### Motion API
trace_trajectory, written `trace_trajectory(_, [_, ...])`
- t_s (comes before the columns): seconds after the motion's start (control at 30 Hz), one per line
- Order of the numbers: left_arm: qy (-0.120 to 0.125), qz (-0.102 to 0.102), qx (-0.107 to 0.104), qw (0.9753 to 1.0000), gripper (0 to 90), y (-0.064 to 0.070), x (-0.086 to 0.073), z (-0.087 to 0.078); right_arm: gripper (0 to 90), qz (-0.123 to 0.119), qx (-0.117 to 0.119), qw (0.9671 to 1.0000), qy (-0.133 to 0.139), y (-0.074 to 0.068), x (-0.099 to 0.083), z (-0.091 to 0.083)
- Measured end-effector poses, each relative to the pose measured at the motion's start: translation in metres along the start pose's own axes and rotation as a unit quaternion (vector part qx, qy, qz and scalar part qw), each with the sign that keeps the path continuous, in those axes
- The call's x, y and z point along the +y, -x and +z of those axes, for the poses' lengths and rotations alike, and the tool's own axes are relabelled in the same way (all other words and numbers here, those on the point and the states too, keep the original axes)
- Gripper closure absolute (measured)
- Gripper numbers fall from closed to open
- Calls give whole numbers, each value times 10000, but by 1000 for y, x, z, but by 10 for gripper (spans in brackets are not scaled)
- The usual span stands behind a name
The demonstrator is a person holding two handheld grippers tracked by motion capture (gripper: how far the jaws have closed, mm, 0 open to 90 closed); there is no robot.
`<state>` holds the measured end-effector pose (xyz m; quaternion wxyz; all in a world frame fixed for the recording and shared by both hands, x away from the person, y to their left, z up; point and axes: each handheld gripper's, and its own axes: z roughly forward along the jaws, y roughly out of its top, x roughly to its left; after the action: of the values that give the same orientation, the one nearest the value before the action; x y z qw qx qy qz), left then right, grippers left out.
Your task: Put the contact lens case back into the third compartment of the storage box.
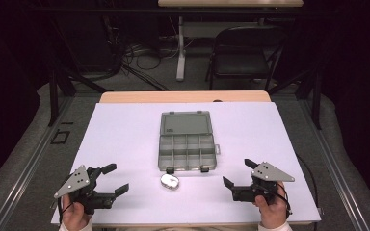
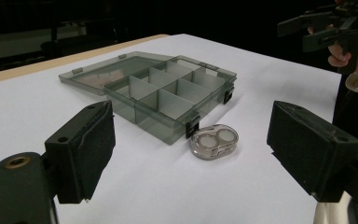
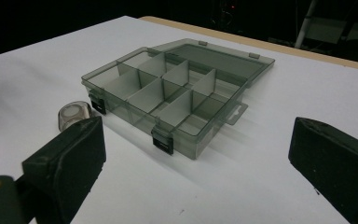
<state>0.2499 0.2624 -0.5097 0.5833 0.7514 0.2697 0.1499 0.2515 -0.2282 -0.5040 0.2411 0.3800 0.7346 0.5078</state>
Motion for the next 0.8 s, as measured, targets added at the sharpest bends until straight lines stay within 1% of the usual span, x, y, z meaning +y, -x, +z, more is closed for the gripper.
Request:
trace_trajectory(0.07, [-7,46,-9,10000,157,1,0,-1,35,-9,63,10000,20,-1,2,2])
trace_trajectory(0.1, [-37,53,32,10000,156,3,-1,-1,30,-25,144,9999,-8,-2,2,5])
trace_trajectory(0.13, [-37,53,32,10000,157,3,-1,-1,30,-25,144,9999,-8,-2,2,5])
trace_trajectory(0.23, [-69,74,-46,9999,157,3,-1,-1,24,-42,251,9996,-104,-4,2,11])
trace_trajectory(0.3, [-74,61,-15,10000,156,3,-1,0,20,1,343,9993,-168,-6,2,14])
trace_trajectory(0.33, [-101,64,-75,9999,157,2,-1,1,20,24,376,9991,-206,-7,2,15])
trace_trajectory(0.37, [-103,53,-7,9999,157,2,-1,1,20,46,399,9990,-217,-8,2,16])
trace_trajectory(0.43, [-126,58,-17,9999,157,1,-1,3,22,92,425,9988,-233,-8,2,17])
trace_trajectory(0.5, [-158,59,3,9999,157,2,-1,3,30,232,486,9982,-279,-8,2,17])
trace_trajectory(0.53, [-168,60,-5,9998,157,2,-2,2,30,259,500,9979,-308,-8,3,18])
trace_trajectory(0.57, [-177,51,-90,9998,157,1,-2,2,29,272,497,9979,-314,-7,3,19])
trace_trajectory(0.6, [-192,55,-28,9998,157,2,-2,2,26,284,473,9978,-357,-8,4,21])
trace_trajectory(0.67, [-222,41,-20,9997,157,3,-3,1,26,300,442,9977,-406,-9,4,22])
trace_trajectory(0.73, [-250,50,-6,9997,157,3,-3,1,25,239,446,9976,-466,-11,4,25])
trace_trajectory(0.8, [-302,55,5,9995,157,3,-4,2,29,108,438,9972,-590,-15,4,30])
